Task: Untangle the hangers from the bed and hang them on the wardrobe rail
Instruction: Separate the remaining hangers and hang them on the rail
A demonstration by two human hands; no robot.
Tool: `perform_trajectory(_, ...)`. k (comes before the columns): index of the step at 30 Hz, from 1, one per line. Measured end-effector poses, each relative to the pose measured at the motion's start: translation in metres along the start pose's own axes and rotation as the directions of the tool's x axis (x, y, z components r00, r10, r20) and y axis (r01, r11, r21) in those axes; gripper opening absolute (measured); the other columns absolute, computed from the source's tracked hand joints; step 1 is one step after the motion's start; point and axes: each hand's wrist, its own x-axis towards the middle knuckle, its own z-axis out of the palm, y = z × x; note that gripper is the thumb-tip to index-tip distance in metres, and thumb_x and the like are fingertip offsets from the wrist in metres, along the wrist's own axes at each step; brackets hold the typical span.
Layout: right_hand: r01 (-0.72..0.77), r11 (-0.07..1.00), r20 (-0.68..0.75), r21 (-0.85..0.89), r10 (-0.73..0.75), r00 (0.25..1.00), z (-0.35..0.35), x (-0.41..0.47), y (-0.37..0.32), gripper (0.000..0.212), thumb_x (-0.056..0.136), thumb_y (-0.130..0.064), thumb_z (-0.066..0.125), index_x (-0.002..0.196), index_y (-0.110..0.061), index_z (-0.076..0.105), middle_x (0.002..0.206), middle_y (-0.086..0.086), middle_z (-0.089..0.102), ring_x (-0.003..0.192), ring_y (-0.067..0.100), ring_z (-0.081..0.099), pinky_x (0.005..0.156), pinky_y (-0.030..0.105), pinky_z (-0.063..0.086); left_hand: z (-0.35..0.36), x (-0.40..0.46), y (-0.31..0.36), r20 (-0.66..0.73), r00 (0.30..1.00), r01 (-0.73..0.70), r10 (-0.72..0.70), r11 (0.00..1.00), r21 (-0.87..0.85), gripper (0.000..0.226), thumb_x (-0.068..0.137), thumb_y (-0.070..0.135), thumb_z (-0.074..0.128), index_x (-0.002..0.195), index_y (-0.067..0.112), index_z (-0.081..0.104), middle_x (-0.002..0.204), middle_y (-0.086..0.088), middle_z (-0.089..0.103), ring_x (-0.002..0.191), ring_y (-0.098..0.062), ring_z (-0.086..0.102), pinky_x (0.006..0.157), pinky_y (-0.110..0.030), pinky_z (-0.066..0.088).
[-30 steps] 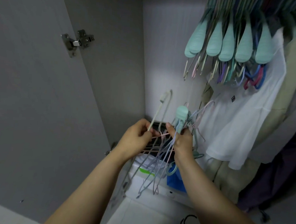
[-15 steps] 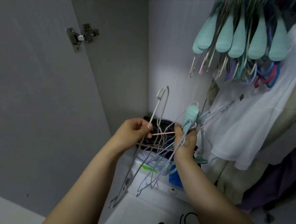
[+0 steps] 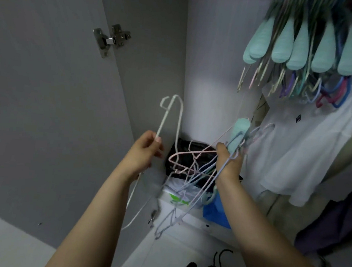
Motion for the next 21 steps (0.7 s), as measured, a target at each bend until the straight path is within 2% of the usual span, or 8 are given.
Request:
perform_trajectory(3, -0.058, 0.993, 0.077, 0.107, 0.050, 0.996, -0.004, 0.000, -0.007, 0.012, 0.064, -0.023, 0.063, 0.065, -0.023, 0.052, 0.062, -0.004, 0.050, 0.061, 0.018, 0.051, 0.060, 0.029, 0.043, -0.009, 0.016, -0.009, -0.140, 0.989, 0.027, -0.039, 0.996, -0.085, 0.023, 0.103, 0.021, 0.041, 0.081, 0.020, 0.048, 0.061, 0.001, 0.044, 0.046, -0.006, 0.035, 0.041, -0.018, 0.026)
perform_trajectory(5, -0.114, 0.978, 0.114, 0.174, 0.095, 0.989, -0.008, 0.004, -0.005, 0.014, 0.064, -0.017, 0.062, 0.062, -0.023, 0.050, 0.060, -0.004, 0.046, 0.055, 0.014, 0.045, 0.053, 0.025, 0.038, -0.012, 0.023, -0.014, -0.199, 0.979, 0.015, -0.045, 0.989, -0.146, 0.025, 0.104, 0.024, 0.038, 0.089, 0.023, 0.058, 0.057, 0.004, 0.037, 0.044, -0.005, 0.030, 0.041, -0.016, 0.024)
perform_trajectory(7, -0.130, 0.972, 0.133, 0.197, 0.105, 0.986, -0.013, 0.004, -0.007, 0.018, 0.058, -0.017, 0.064, 0.060, -0.023, 0.047, 0.062, -0.004, 0.041, 0.055, 0.012, 0.040, 0.054, 0.024, 0.035, -0.015, 0.025, -0.017, -0.195, 0.980, -0.006, -0.031, 0.983, -0.182, 0.027, 0.104, 0.017, 0.036, 0.100, 0.023, 0.062, 0.056, 0.005, 0.038, 0.046, -0.005, 0.030, 0.044, -0.016, 0.028)
perform_trajectory(10, -0.145, 0.974, 0.131, 0.175, 0.123, 0.984, -0.020, 0.012, -0.004, 0.021, 0.041, -0.029, 0.064, 0.057, -0.025, 0.051, 0.066, -0.004, 0.043, 0.061, 0.015, 0.040, 0.059, 0.030, 0.034, -0.017, 0.024, -0.014, -0.079, 0.995, 0.038, -0.059, 0.968, -0.247, 0.020, 0.101, 0.008, 0.042, 0.106, 0.013, 0.061, 0.069, 0.002, 0.050, 0.058, -0.008, 0.041, 0.056, -0.014, 0.039)
perform_trajectory(12, -0.133, 0.983, 0.120, 0.129, 0.118, 0.986, -0.023, 0.014, -0.003, 0.023, 0.043, -0.027, 0.066, 0.064, -0.026, 0.057, 0.069, -0.003, 0.048, 0.064, 0.016, 0.044, 0.062, 0.033, 0.037, -0.013, 0.023, -0.011, -0.054, 0.999, -0.011, 0.001, 0.983, -0.186, 0.019, 0.100, 0.010, 0.046, 0.110, 0.013, 0.062, 0.066, 0.004, 0.048, 0.056, -0.009, 0.040, 0.056, -0.017, 0.038)
perform_trajectory(15, -0.086, 0.986, 0.113, 0.142, 0.070, 0.991, -0.024, 0.009, -0.007, 0.023, 0.055, -0.018, 0.063, 0.077, -0.021, 0.066, 0.076, -0.002, 0.057, 0.074, 0.017, 0.053, 0.071, 0.034, 0.043, -0.003, 0.027, -0.011, -0.107, 0.982, -0.149, 0.155, 0.987, 0.062, 0.024, 0.101, 0.017, 0.044, 0.093, 0.026, 0.065, 0.061, 0.006, 0.046, 0.055, -0.009, 0.040, 0.056, -0.024, 0.033)
perform_trajectory(18, -0.067, 0.982, 0.146, 0.174, 0.042, 0.988, -0.024, 0.005, -0.013, 0.021, 0.054, -0.012, 0.061, 0.074, -0.016, 0.066, 0.078, -0.006, 0.060, 0.074, 0.013, 0.055, 0.070, 0.032, 0.042, 0.007, 0.031, -0.008, -0.134, 0.974, -0.169, 0.182, 0.980, 0.102, 0.029, 0.102, 0.018, 0.041, 0.083, 0.029, 0.060, 0.062, 0.005, 0.048, 0.051, -0.001, 0.042, 0.055, -0.021, 0.035)
perform_trajectory(21, -0.033, 0.985, 0.195, 0.169, -0.001, 0.981, -0.022, -0.001, -0.017, 0.016, 0.055, -0.012, 0.060, 0.070, -0.014, 0.064, 0.085, -0.006, 0.063, 0.081, 0.011, 0.057, 0.075, 0.031, 0.044, 0.011, 0.035, 0.001, -0.138, 0.969, -0.169, 0.203, 0.961, 0.221, 0.025, 0.101, 0.022, 0.042, 0.086, 0.025, 0.062, 0.063, 0.002, 0.049, 0.057, -0.009, 0.047, 0.055, -0.021, 0.035)
